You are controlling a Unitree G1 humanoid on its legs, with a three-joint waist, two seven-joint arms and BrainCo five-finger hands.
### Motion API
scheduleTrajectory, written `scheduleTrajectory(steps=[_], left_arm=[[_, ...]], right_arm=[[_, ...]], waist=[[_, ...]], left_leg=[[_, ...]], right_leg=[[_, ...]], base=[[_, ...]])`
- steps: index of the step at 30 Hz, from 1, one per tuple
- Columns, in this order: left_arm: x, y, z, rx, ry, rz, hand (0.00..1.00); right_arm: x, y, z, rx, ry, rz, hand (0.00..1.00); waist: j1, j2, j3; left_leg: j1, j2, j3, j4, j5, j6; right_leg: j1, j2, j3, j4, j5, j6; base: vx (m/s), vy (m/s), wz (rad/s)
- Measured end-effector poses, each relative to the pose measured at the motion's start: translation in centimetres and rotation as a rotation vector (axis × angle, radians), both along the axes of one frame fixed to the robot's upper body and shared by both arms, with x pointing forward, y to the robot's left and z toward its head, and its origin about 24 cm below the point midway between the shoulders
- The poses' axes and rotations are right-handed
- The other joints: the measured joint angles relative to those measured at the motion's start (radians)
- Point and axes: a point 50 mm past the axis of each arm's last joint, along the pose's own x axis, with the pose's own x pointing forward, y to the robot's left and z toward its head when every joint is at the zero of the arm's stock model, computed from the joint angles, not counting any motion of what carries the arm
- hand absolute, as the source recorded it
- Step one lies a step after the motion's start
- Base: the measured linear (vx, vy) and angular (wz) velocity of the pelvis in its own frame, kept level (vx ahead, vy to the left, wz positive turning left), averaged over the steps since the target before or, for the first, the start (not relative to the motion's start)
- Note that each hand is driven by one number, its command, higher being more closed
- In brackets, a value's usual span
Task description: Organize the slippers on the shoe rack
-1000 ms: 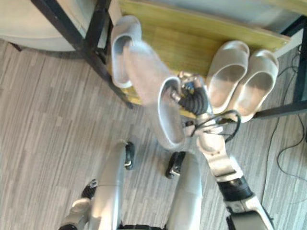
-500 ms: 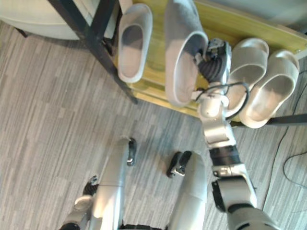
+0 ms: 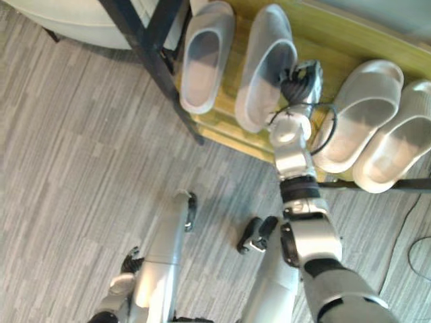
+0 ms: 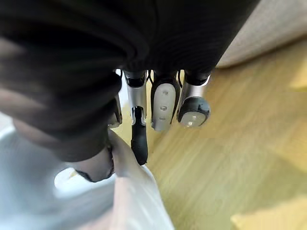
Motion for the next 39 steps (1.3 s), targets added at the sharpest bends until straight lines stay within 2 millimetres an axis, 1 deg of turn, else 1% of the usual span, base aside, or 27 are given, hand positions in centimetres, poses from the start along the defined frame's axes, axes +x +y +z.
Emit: scheduleTrajectory(steps=[5, 10, 16, 18, 20, 22, 28, 30, 31, 32, 33, 35, 39], left_arm=[[0.1, 0.0, 0.1, 0.006, -0.003, 0.004, 0.00], [0.2, -0.1, 0.1, 0.005, -0.002, 0.004, 0.00], [0.2, -0.1, 0.1, 0.007, -0.001, 0.007, 0.00], [0.2, 0.0, 0.0, 0.008, 0.003, 0.008, 0.00], [0.2, 0.0, 0.0, 0.010, 0.015, 0.012, 0.00], [0.1, 0.1, -0.1, 0.017, 0.034, 0.027, 0.00], [0.0, 0.3, -0.2, 0.017, 0.041, 0.041, 0.00], [-0.1, 0.4, -0.2, 0.021, 0.047, 0.050, 0.00], [-0.1, 0.5, -0.3, 0.025, 0.053, 0.053, 0.00], [-0.2, 0.5, -0.3, 0.028, 0.055, 0.054, 0.00], [-0.3, 0.7, -0.4, 0.038, 0.071, 0.065, 0.00], [-0.5, 0.8, -0.5, 0.044, 0.082, 0.075, 0.00], [-0.6, 0.9, -0.6, 0.046, 0.092, 0.087, 0.00]], right_arm=[[0.1, 0.6, -0.1, 0.067, -0.012, 0.004, 0.00], [0.1, 0.7, -0.3, 0.138, -0.023, -0.001, 0.00], [0.1, 1.8, -0.7, 0.174, -0.018, 0.031, 0.00], [-0.2, 2.3, -1.1, 0.185, -0.028, 0.048, 0.00], [-0.5, 2.4, -1.8, 0.187, -0.024, 0.054, 0.00], [-0.8, 2.9, -3.0, 0.203, -0.014, 0.068, 0.00], [-2.6, 3.1, -4.1, 0.192, -0.057, 0.086, 0.00], [-3.5, 3.6, -5.0, 0.197, -0.067, 0.107, 0.00], [-3.7, 3.9, -5.7, 0.197, -0.053, 0.116, 0.00], [-3.9, 4.0, -5.9, 0.203, -0.048, 0.118, 0.00], [-4.3, 4.4, -7.0, 0.226, -0.035, 0.129, 0.00], [-5.0, 5.3, -8.0, 0.239, -0.026, 0.158, 0.00], [-5.7, 6.0, -9.6, 0.250, 0.015, 0.202, 0.00]], waist=[[0.003, 0.000, -0.008], [0.007, 0.000, -0.008], [0.007, 0.000, -0.008], [0.007, 0.000, -0.008], [0.007, 0.000, -0.008], [0.007, 0.000, -0.008], [0.004, -0.001, -0.008], [-0.001, -0.001, -0.008], [-0.002, -0.001, -0.008], [-0.002, -0.002, -0.009], [-0.004, -0.005, -0.010], [-0.008, -0.008, -0.011], [-0.011, -0.008, -0.011]], left_leg=[[-0.008, -0.006, -0.001, -0.001, 0.005, -0.004], [-0.007, -0.006, -0.002, -0.002, 0.005, -0.005], [-0.001, -0.005, -0.001, -0.004, 0.005, -0.005], [0.006, -0.004, 0.000, -0.007, 0.005, -0.005], [0.018, -0.003, 0.001, -0.014, 0.005, -0.005], [0.037, 0.005, 0.005, -0.027, 0.006, -0.005], [0.046, 0.013, 0.012, -0.036, 0.006, -0.006], [0.053, 0.019, 0.012, -0.038, 0.006, -0.006], [0.062, 0.022, 0.012, -0.041, 0.005, -0.007], [0.065, 0.023, 0.012, -0.042, 0.005, -0.007], [0.082, 0.028, 0.012, -0.052, 0.005, -0.008], [0.096, 0.031, 0.019, -0.064, 0.006, -0.010], [0.103, 0.032, 0.023, -0.069, 0.007, -0.011]], right_leg=[[-0.009, -0.007, -0.001, 0.008, -0.004, -0.002], [-0.008, -0.007, -0.002, 0.008, -0.005, -0.002], [-0.003, -0.005, -0.001, 0.007, -0.005, -0.002], [0.002, -0.003, 0.000, 0.004, -0.005, -0.002], [0.014, -0.001, 0.000, -0.004, -0.005, -0.002], [0.030, 0.007, 0.001, -0.021, -0.004, -0.001], [0.031, 0.015, 0.005, -0.030, 0.001, -0.003], [0.037, 0.020, 0.005, -0.034, 0.001, -0.003], [0.048, 0.023, 0.003, -0.038, 0.001, -0.003], [0.051, 0.024, 0.003, -0.040, 0.001, -0.003], [0.067, 0.030, 0.001, -0.053, 0.001, -0.002], [0.078, 0.030, 0.001, -0.063, 0.002, 0.002], [0.082, 0.030, 0.004, -0.066, 0.003, 0.003]], base=[[-0.01, 0.001, 0.04], [0.00, 0.000, 0.00], [0.00, 0.000, 0.00], [0.00, 0.000, 0.00], [0.00, 0.000, 0.00], [-0.02, 0.008, -0.08], [-0.01, 0.004, -0.05], [-0.01, -0.002, -0.04], [-0.01, -0.002, -0.04], [-0.01, -0.002, -0.06], [-0.02, -0.002, -0.07], [-0.03, -0.001, -0.06], [0.00, 0.000, 0.00]])
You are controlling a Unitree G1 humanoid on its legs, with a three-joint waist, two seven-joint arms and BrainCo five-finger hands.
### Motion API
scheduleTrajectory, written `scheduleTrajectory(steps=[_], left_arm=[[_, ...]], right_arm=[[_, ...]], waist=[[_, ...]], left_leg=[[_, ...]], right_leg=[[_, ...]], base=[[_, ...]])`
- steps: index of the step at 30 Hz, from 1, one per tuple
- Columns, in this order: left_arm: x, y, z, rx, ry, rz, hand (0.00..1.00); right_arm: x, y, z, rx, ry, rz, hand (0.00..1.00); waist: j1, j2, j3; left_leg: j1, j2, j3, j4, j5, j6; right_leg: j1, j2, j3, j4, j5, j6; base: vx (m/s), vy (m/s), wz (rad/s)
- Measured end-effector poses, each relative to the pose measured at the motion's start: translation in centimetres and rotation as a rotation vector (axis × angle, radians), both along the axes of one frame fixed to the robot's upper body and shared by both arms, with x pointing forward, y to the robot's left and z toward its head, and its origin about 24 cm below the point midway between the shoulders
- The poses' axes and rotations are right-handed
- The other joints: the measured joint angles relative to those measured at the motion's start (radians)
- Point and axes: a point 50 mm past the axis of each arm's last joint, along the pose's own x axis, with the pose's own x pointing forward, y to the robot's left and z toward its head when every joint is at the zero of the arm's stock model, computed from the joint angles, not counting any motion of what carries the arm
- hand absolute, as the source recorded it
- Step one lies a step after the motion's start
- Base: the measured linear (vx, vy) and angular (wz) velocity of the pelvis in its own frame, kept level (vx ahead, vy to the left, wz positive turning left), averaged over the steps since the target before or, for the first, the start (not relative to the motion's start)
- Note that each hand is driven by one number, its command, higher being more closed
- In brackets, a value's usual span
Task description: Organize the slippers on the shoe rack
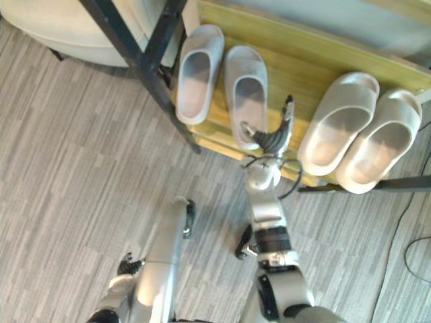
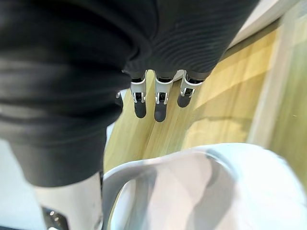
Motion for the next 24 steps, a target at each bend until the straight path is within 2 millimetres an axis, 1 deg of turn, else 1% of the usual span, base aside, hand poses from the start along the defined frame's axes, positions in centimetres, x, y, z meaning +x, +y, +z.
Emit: scheduleTrajectory(steps=[1, 5, 8, 10, 17, 21, 24], left_arm=[[0.0, 0.0, 0.0, 0.000, 0.001, 0.001, 0.00], [-0.3, 0.1, -0.2, -0.003, 0.013, 0.013, 0.00], [-0.4, 0.1, -0.1, -0.019, -0.003, 0.004, 0.00], [-0.5, 0.1, -0.1, -0.024, -0.003, 0.011, 0.00], [-0.5, 0.1, -0.2, -0.029, -0.004, 0.017, 0.00], [-0.4, 0.1, -0.1, -0.028, -0.009, 0.012, 0.00], [-0.3, 0.0, -0.1, -0.035, -0.014, 0.005, 0.00]], right_arm=[[-0.2, 0.2, -0.5, 0.012, 0.014, 0.012, 0.00], [-0.5, 0.8, -1.4, 0.043, 0.032, 0.069, 0.00], [-0.6, 1.4, -1.5, 0.105, 0.022, 0.112, 0.00], [-0.6, 1.6, -1.6, 0.147, 0.013, 0.132, 0.00], [-0.1, 2.0, -1.0, 0.256, -0.020, 0.204, 0.00], [0.7, 2.6, -0.3, 0.296, -0.029, 0.255, 0.00], [1.1, 2.9, 0.6, 0.307, -0.051, 0.279, 0.00]], waist=[[0.000, 0.000, 0.000], [0.000, -0.002, 0.001], [-0.001, -0.003, 0.001], [-0.002, -0.003, 0.002], [-0.001, -0.003, 0.002], [0.001, -0.005, 0.003], [0.002, -0.006, 0.003]], left_leg=[[0.001, 0.000, 0.000, -0.001, 0.000, 0.000], [0.018, 0.000, 0.001, -0.007, 0.000, 0.000], [0.031, 0.000, 0.012, -0.029, 0.003, -0.001], [0.029, 0.000, 0.011, -0.033, 0.005, -0.001], [0.028, -0.005, 0.003, -0.034, 0.006, -0.003], [0.027, -0.010, -0.006, -0.043, 0.010, -0.009], [0.024, -0.019, -0.014, -0.050, 0.016, -0.012]], right_leg=[[0.001, 0.000, 0.000, 0.000, 0.001, -0.002], [0.016, 0.001, 0.000, -0.007, 0.005, -0.006], [0.021, 0.001, 0.006, -0.026, 0.007, 0.008], [0.022, 0.002, 0.003, -0.032, 0.009, 0.009], [0.031, -0.001, -0.006, -0.035, 0.014, 0.004], [0.034, -0.003, -0.016, -0.039, 0.009, 0.014], [0.034, -0.009, -0.024, -0.038, 0.008, 0.013]], base=[[0.00, 0.000, 0.00], [0.00, 0.000, 0.00], [-0.01, 0.002, -0.03], [0.00, 0.002, 0.02], [0.00, -0.001, 0.02], [-0.02, -0.020, 0.06], [-0.01, -0.021, 0.12]])
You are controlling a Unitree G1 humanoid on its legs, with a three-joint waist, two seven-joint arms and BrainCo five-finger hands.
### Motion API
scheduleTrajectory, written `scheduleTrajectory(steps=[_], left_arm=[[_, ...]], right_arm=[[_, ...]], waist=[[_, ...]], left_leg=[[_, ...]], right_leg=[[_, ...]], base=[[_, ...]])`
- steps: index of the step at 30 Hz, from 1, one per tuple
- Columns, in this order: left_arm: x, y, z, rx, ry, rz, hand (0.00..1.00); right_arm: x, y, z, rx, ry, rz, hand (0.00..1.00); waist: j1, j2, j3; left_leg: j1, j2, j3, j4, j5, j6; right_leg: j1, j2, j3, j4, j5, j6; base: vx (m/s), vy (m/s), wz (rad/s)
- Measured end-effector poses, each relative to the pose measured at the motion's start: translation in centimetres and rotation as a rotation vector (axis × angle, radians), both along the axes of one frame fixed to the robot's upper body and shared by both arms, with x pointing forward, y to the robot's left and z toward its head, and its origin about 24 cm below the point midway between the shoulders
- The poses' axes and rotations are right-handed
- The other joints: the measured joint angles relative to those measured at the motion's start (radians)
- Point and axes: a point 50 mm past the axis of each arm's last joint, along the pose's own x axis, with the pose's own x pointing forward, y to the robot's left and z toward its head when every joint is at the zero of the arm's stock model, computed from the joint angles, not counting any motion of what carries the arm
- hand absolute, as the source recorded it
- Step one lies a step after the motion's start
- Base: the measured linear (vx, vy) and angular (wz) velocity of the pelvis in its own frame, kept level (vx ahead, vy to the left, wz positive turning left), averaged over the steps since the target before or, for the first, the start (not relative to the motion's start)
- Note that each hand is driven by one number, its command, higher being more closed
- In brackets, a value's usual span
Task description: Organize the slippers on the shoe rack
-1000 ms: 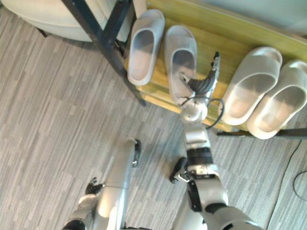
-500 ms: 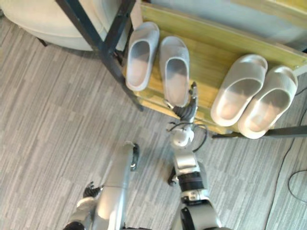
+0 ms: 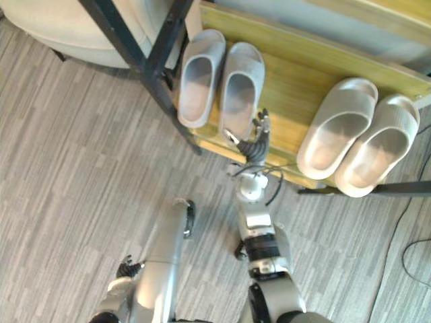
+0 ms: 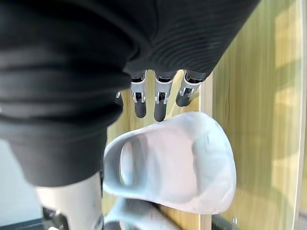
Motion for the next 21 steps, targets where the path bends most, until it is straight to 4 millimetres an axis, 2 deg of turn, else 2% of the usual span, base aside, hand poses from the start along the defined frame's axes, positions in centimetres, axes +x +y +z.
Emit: scheduleTrajectory(steps=[14, 18, 20, 21], left_arm=[[0.1, -0.1, 0.0, -0.005, -0.006, -0.005, 0.00], [0.1, 0.1, 0.1, -0.001, -0.006, 0.008, 0.00], [-0.1, 0.4, 0.0, 0.006, 0.003, 0.021, 0.00], [-0.4, 0.5, 0.0, -0.008, -0.001, 0.029, 0.00]], right_arm=[[1.4, -0.6, 0.6, 0.051, 0.022, -0.003, 0.00], [1.4, -1.0, 0.1, 0.021, 0.038, 0.005, 0.00], [1.0, -0.8, -0.9, 0.003, 0.059, 0.026, 0.00], [0.1, -0.9, -2.0, -0.011, 0.074, 0.037, 0.00]], waist=[[0.001, 0.000, 0.001], [-0.003, -0.011, 0.014], [-0.004, -0.019, 0.023], [-0.004, -0.023, 0.028]], left_leg=[[-0.004, -0.007, -0.009, -0.008, 0.017, -0.003], [0.034, 0.001, -0.005, -0.023, 0.018, -0.002], [0.075, 0.007, -0.002, -0.044, 0.019, -0.002], [0.118, 0.012, 0.000, -0.072, 0.022, -0.002]], right_leg=[[0.002, -0.008, -0.010, 0.002, 0.000, 0.000], [0.038, -0.002, -0.012, -0.015, 0.008, -0.008], [0.076, 0.007, -0.014, -0.041, 0.014, -0.009], [0.121, 0.012, -0.022, -0.074, 0.019, -0.004]], base=[[0.00, -0.003, 0.02], [0.00, -0.001, -0.03], [0.02, -0.006, -0.07], [0.04, 0.001, -0.05]])
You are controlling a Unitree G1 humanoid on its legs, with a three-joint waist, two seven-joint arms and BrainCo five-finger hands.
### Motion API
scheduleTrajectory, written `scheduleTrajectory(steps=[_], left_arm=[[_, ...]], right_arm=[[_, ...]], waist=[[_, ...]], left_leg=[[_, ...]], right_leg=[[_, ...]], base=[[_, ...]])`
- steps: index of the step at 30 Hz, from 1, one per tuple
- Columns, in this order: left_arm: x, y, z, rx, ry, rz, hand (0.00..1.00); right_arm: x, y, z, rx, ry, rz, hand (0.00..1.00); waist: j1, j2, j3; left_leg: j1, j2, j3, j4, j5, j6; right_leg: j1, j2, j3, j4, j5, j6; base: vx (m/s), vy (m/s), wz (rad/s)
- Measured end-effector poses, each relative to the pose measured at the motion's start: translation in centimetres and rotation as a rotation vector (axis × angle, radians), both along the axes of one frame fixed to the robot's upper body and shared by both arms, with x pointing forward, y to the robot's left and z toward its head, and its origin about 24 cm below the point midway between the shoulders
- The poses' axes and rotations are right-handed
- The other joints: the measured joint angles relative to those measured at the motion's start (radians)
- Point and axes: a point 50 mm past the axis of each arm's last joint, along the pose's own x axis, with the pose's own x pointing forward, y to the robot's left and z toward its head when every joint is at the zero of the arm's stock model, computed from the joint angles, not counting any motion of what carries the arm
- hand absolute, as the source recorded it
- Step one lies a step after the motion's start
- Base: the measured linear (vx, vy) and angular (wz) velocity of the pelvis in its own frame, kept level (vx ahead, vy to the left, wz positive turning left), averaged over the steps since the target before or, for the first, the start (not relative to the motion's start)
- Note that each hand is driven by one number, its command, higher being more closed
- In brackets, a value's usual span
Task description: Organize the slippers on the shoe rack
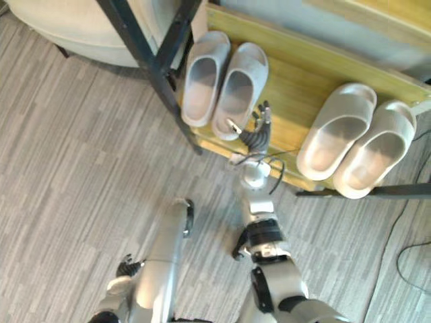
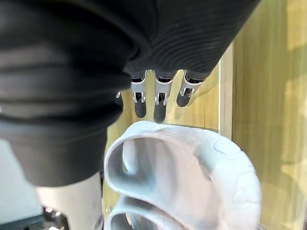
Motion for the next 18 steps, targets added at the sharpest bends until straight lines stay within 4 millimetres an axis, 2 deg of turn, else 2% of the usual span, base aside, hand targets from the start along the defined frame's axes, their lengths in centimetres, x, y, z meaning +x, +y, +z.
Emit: scheduleTrajectory(steps=[2, 5, 9, 10, 13, 14, 17, 18], left_arm=[[-0.2, 0.0, 0.0, 0.000, -0.008, -0.007, 0.00], [-1.9, -0.1, -0.7, -0.012, 0.033, -0.013, 0.00], [-3.9, 1.0, -1.3, 0.026, 0.094, -0.017, 0.00], [-4.5, 1.4, -1.4, 0.044, 0.114, -0.036, 0.00], [-6.2, 1.8, -1.8, 0.081, 0.168, -0.095, 0.00], [-6.4, 1.8, -1.8, 0.086, 0.178, -0.106, 0.00], [-7.9, 1.9, -2.3, 0.090, 0.227, -0.112, 0.00], [-8.2, 2.0, -2.3, 0.098, 0.239, -0.131, 0.00]], right_arm=[[-1.1, -0.3, -1.2, -0.015, 0.017, 0.001, 0.00], [-3.4, -0.9, -3.0, -0.093, 0.033, 0.022, 0.00], [-6.4, -1.6, -5.2, -0.161, 0.076, 0.041, 0.00], [-7.5, -1.9, -6.4, -0.180, 0.114, 0.049, 0.00], [-10.0, -2.7, -9.7, -0.243, 0.243, 0.068, 0.00], [-10.6, -2.8, -10.2, -0.251, 0.266, 0.071, 0.00], [-13.1, -3.6, -13.6, -0.271, 0.416, 0.081, 0.00], [-14.1, -4.1, -15.4, -0.260, 0.502, 0.071, 0.00]], waist=[[-0.001, -0.002, 0.000], [-0.022, -0.004, 0.001], [-0.052, -0.025, -0.014], [-0.057, -0.036, -0.030], [-0.066, -0.048, -0.090], [-0.068, -0.048, -0.104], [-0.080, -0.042, -0.166], [-0.095, -0.034, -0.196]], left_leg=[[0.054, 0.002, 0.011, -0.042, 0.007, 0.004], [0.179, 0.009, 0.039, -0.159, 0.035, 0.013], [0.350, 0.029, 0.088, -0.342, 0.087, 0.022], [0.403, 0.035, 0.111, -0.401, 0.104, 0.024], [0.508, 0.038, 0.144, -0.522, 0.139, 0.029], [0.531, 0.038, 0.151, -0.548, 0.146, 0.031], [0.651, 0.032, 0.190, -0.696, 0.191, 0.031], [0.691, 0.025, 0.196, -0.755, 0.213, 0.031]], right_leg=[[0.047, 0.007, 0.001, -0.042, 0.009, 0.008], [0.161, 0.016, -0.010, -0.162, 0.062, -0.004], [0.317, 0.048, -0.019, -0.354, 0.136, 0.007], [0.361, 0.055, -0.020, -0.411, 0.156, 0.010], [0.456, 0.075, -0.021, -0.540, 0.202, 0.023], [0.475, 0.079, -0.020, -0.569, 0.214, 0.026], [0.569, 0.094, -0.014, -0.708, 0.269, 0.039], [0.602, 0.098, -0.016, -0.759, 0.290, 0.044]], base=[[0.06, 0.003, -0.06], [0.09, 0.023, -0.09], [0.10, 0.033, -0.15], [0.10, 0.025, -0.12], [0.12, 0.032, -0.15], [0.13, 0.035, -0.25], [0.13, 0.036, -0.21], [0.12, 0.036, -0.14]])
